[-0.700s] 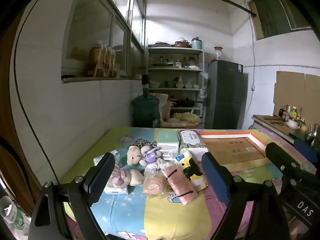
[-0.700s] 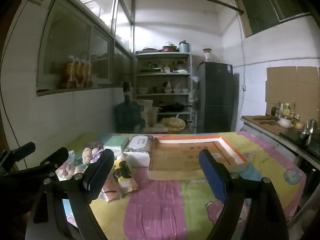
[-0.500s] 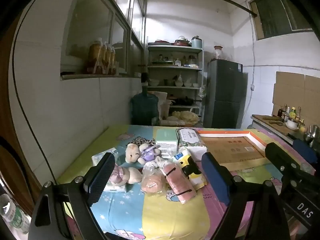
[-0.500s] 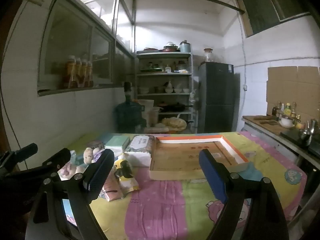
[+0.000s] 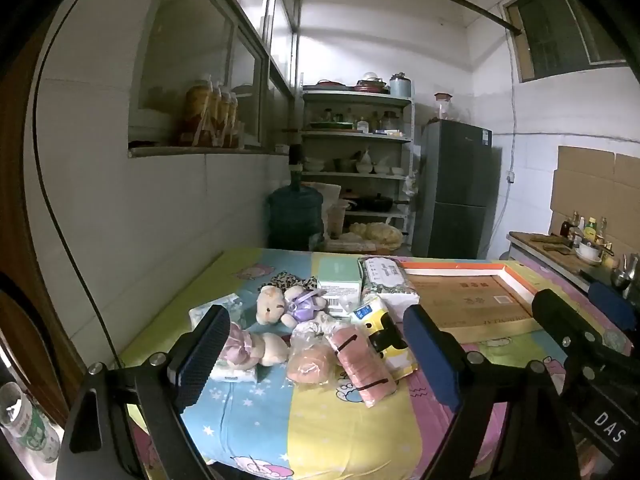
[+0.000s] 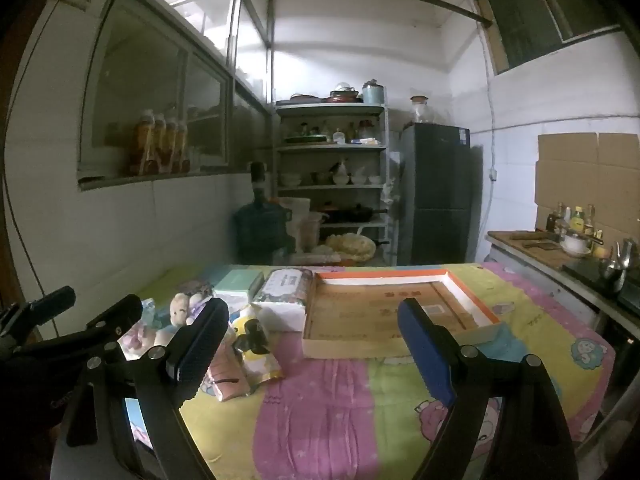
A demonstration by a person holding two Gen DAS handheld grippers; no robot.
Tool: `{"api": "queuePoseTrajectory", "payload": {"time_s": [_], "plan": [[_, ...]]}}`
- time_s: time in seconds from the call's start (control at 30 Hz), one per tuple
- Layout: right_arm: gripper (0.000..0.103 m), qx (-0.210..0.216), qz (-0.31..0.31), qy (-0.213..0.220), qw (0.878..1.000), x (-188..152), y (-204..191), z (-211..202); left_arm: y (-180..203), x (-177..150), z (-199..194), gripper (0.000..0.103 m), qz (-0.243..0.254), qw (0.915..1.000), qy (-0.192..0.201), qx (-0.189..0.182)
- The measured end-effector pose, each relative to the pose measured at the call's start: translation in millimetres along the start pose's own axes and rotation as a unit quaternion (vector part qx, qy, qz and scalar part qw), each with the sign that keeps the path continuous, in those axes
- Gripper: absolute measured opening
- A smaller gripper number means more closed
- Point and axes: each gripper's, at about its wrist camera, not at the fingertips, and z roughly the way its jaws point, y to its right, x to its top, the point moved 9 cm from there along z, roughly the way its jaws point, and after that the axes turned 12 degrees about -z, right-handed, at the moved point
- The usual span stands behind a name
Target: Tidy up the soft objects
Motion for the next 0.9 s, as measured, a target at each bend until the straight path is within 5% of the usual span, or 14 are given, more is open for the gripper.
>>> {"api": "queuePoseTrajectory", "payload": {"time_s": [0.9], "plan": [[0.087, 0.005, -0.002, -0.002, 1.0, -0.9, 0.4, 1.8, 0.7, 0.9, -1.0, 0.089, -0.002, 1.0, 0.001, -0.001]]}}
